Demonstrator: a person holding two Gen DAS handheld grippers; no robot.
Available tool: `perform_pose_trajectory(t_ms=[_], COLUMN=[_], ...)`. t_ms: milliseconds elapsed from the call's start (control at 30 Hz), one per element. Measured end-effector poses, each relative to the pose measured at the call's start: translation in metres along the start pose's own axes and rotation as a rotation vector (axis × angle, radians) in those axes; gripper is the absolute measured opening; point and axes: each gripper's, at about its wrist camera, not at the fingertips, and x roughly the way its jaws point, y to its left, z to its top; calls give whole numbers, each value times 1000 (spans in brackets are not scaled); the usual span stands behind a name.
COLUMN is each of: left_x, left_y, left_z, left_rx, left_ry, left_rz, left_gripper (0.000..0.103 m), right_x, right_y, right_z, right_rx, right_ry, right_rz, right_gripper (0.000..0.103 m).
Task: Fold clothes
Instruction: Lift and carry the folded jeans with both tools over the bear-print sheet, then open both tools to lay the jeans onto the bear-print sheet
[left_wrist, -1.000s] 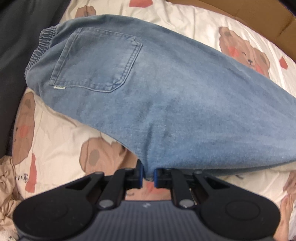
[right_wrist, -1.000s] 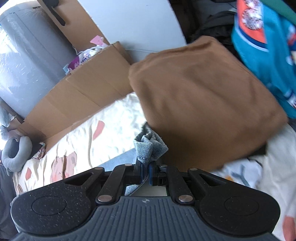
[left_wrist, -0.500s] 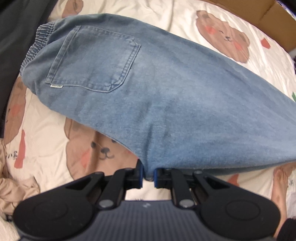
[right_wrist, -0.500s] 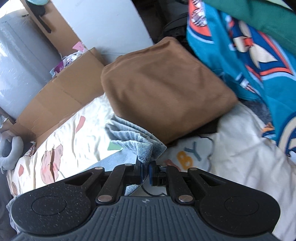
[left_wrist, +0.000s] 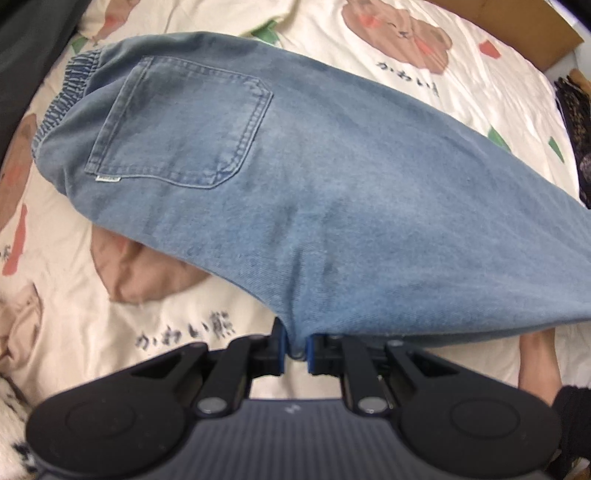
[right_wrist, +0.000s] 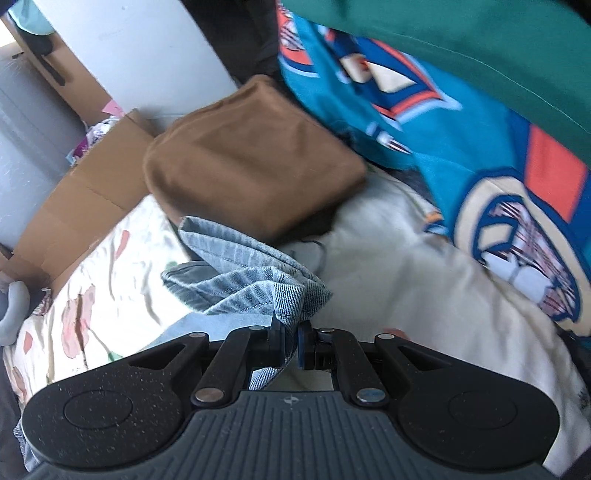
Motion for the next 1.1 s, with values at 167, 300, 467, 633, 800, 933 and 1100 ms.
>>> perform_pose_trajectory(t_ms=[167,300,467,633,800,933,1100], left_x=[5,6,31,57,65,59,37], left_y=[14,16,15,21,28,31,33], left_z=[-1,-7,-6,8,21,27,30], left_rx=[-4,-18,-12,-23,-31,-37,-29], left_ry=[-18,-29,3,35,44,46,20], left_rz=[-11,-25,-15,9,25,30,26], left_gripper=[11,11,11,11,12,15,15], right_x=[-1,-4,11,33,45,42,28], right_y=[-23,-34,-53,-74,-83,-92,-98], right_z=[-11,-17,-27,-45,-51,-53,-55], right_rx=[36,45,64,111,122,144,121], right_ry=[8,11,35,77,105,108,106], right_rz=[-29,-50,-82,-90,-102,-146,-192], right_gripper=[4,4,5,6,11,25,26])
